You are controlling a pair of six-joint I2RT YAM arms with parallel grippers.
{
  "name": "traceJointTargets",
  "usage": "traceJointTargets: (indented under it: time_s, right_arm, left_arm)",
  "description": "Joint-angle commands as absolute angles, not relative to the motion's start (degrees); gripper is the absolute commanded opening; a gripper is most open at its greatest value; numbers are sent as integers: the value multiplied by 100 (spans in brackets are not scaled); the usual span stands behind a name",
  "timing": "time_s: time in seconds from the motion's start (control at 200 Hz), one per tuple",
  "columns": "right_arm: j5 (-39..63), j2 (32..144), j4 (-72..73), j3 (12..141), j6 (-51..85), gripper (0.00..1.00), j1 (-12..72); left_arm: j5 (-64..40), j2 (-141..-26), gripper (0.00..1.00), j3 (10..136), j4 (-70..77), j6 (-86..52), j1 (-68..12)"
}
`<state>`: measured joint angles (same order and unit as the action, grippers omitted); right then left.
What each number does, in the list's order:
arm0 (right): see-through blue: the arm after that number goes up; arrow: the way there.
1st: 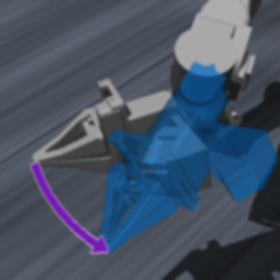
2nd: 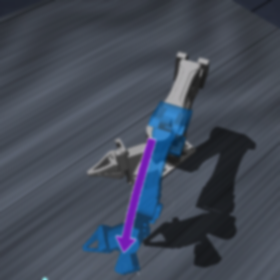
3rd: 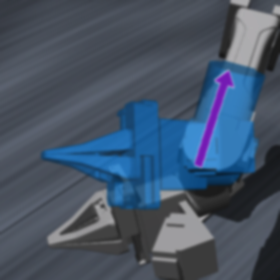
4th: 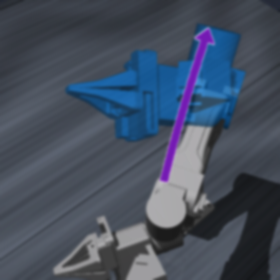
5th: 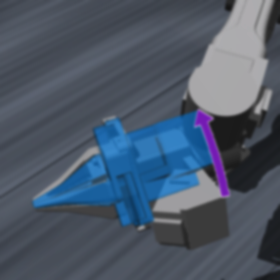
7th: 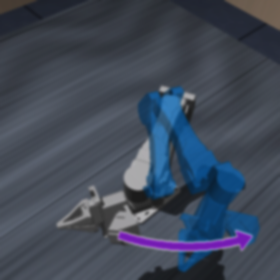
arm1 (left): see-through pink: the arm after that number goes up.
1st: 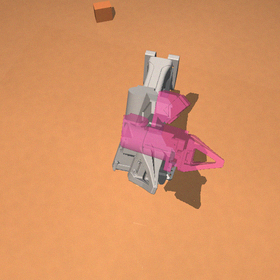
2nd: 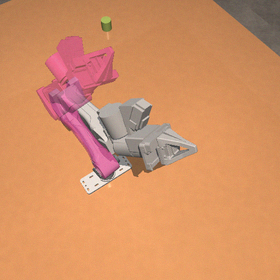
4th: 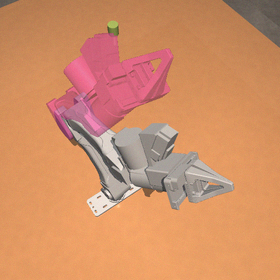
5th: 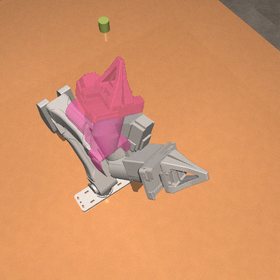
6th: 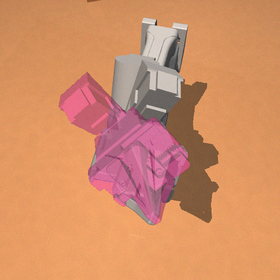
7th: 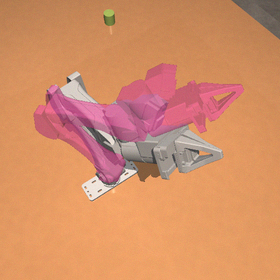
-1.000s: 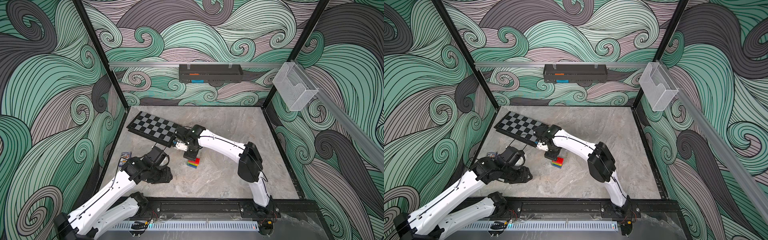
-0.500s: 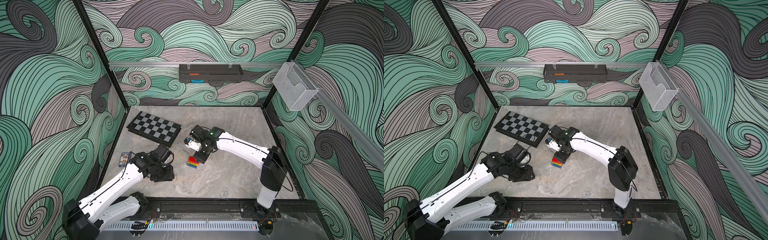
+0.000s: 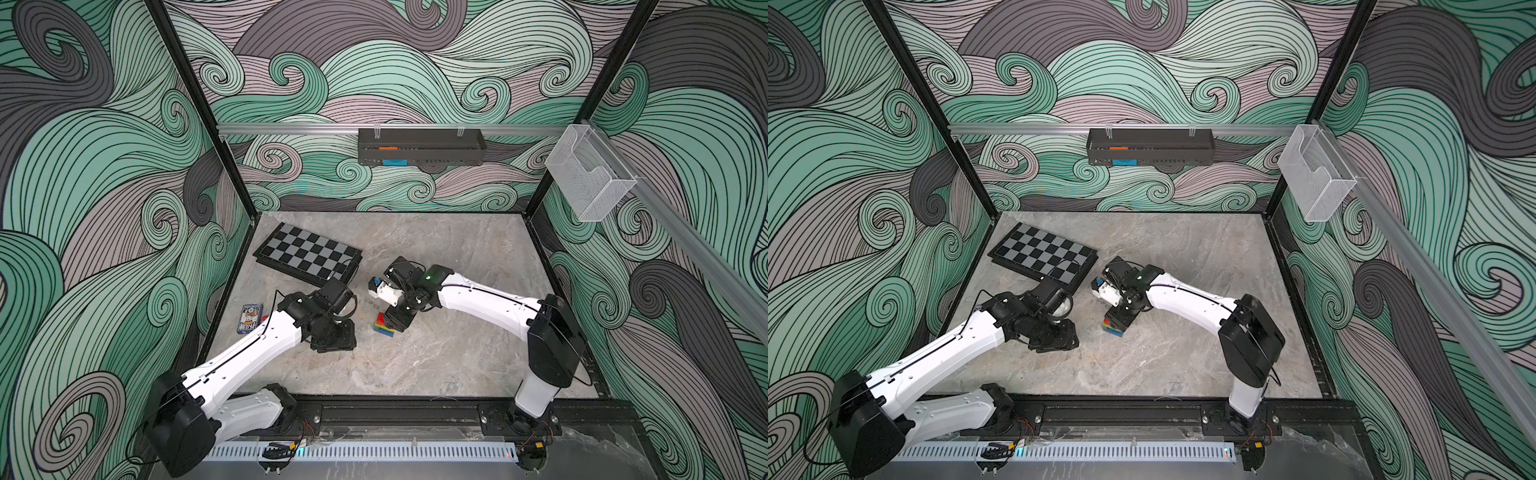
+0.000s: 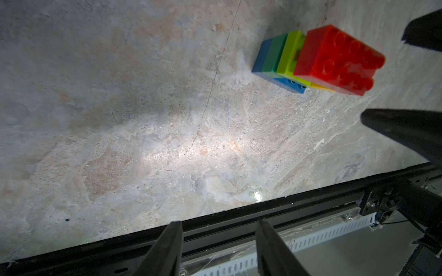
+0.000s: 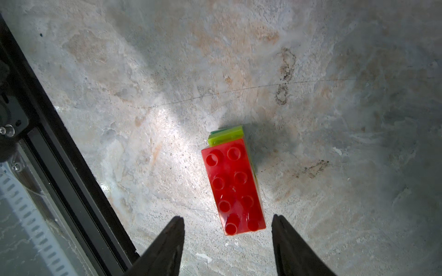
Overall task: Assemble the number 5 with lego
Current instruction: Pick up the lego brick from the lego brick.
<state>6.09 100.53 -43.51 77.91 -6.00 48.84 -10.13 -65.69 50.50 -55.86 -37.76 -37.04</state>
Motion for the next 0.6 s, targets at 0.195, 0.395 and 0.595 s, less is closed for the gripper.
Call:
traceJointTargets:
  time_s: [0.195, 0.395, 0.595]
  right_arm:
    - [868, 10211, -4149, 7567, -727, 63, 4913]
    - [619, 10235, -4155, 7444, -765, 63, 4922]
    - [495, 10344, -4115, 7450, -788, 62, 4920]
  left_arm:
    - [-1002, -6637, 53, 5187, -5419, -3700, -3536]
    - [-1081, -6670, 53, 5144, -5345, -3700, -3477]
    - [-1150, -6730, 53, 5120, -5343, -3701, -3442]
